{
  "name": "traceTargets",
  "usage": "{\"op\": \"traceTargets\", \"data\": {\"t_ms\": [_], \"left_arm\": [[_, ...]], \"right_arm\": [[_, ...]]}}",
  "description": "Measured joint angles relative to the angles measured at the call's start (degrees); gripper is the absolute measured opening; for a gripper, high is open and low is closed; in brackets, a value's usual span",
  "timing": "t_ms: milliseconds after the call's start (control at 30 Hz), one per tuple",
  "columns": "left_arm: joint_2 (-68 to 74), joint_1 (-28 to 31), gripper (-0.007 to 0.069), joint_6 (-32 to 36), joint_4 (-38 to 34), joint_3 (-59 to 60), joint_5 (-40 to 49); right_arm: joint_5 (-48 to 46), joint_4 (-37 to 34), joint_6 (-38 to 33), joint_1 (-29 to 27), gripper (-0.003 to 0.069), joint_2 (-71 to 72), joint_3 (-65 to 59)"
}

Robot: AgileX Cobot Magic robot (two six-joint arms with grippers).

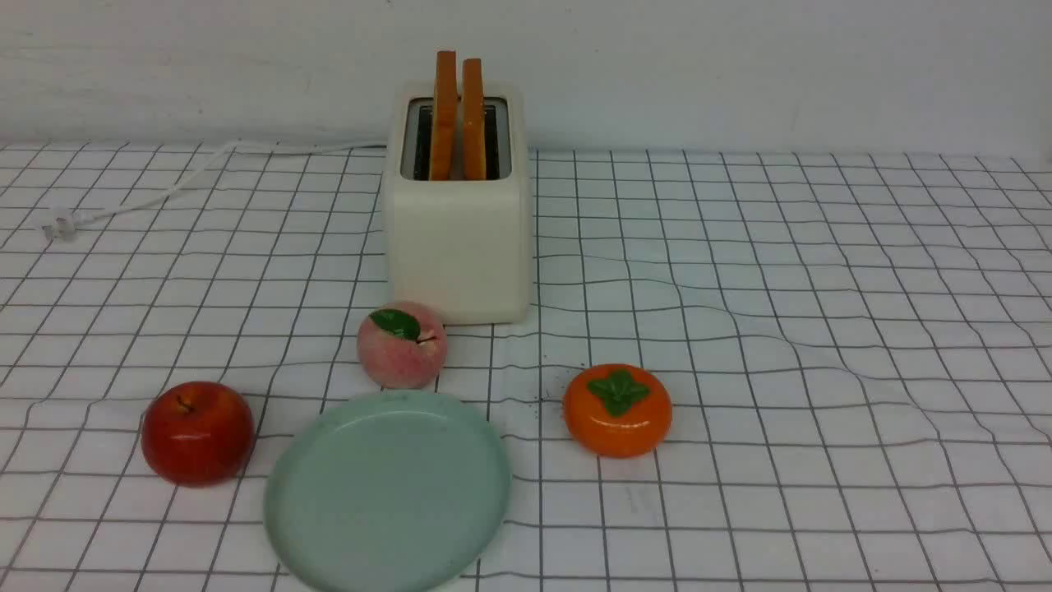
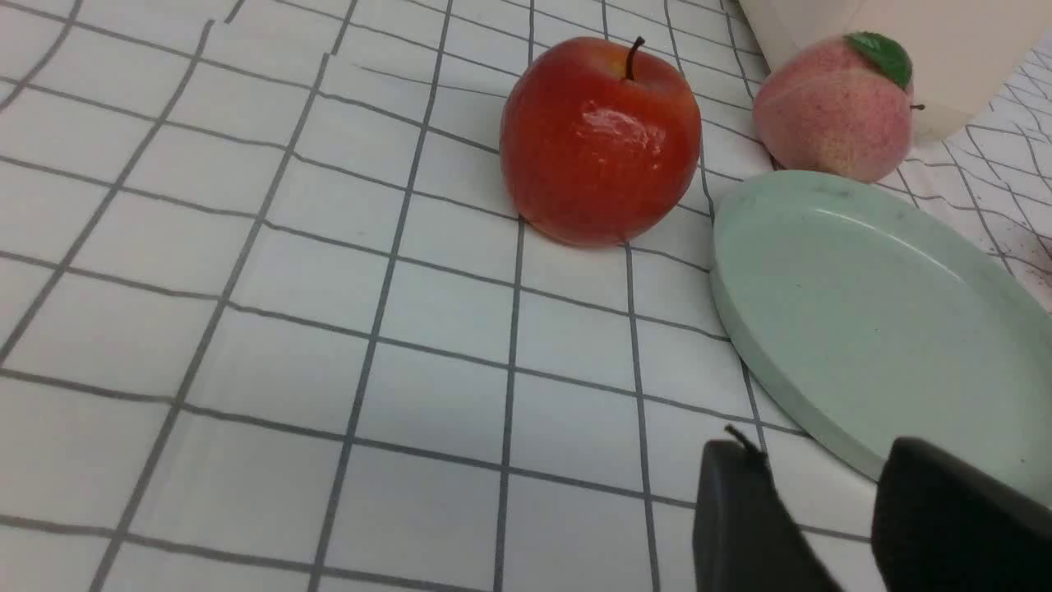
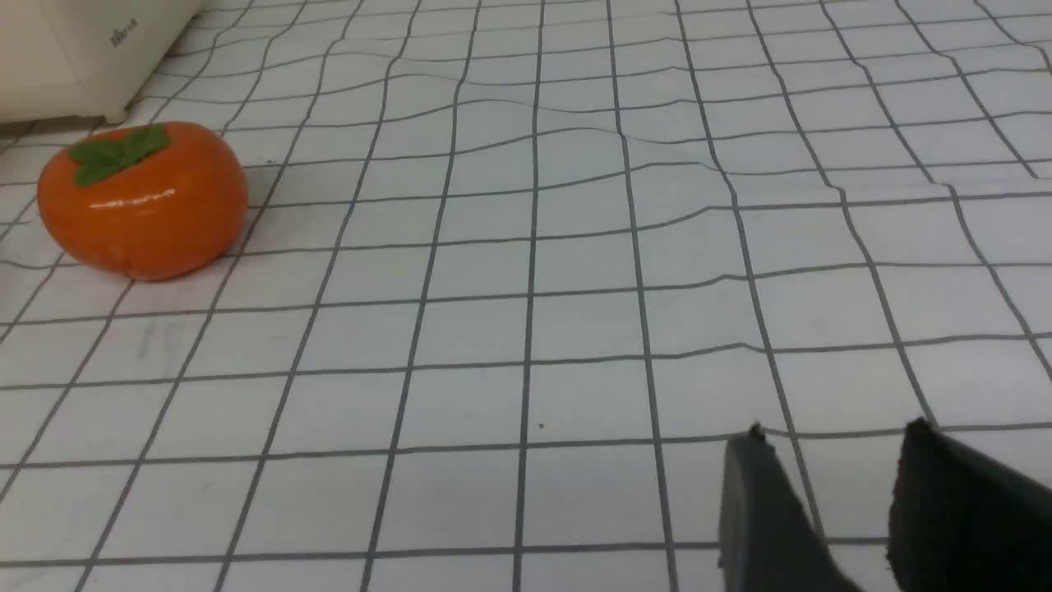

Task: Take toasted bread from bread machine on white checkered table place on plate.
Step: 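Reach for a toast slice standing in the toaster with the left gripper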

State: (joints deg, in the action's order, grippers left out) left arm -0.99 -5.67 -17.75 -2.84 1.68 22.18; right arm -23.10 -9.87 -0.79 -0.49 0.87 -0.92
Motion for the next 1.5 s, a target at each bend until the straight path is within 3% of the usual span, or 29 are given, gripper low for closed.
{"op": "traceTargets", "data": {"t_ms": [1233,1400,1500], "left_arm": [[0.0,0.0,0.0239,0.0,0.1,0.0,-0.3],[0.0,0.0,0.0239,0.0,-0.2,0.0,-5.1],[0.0,0.0,0.0239,-1.2,-4.9,0.0,-10.1]], "right_arm": [[0.0,0.0,0.0,0.0,0.0241,0.0,0.0],[0.0,0.0,0.0,0.0,0.0241,0.0,0.0],[0.0,0.0,0.0,0.0,0.0241,0.0,0.0]]}}
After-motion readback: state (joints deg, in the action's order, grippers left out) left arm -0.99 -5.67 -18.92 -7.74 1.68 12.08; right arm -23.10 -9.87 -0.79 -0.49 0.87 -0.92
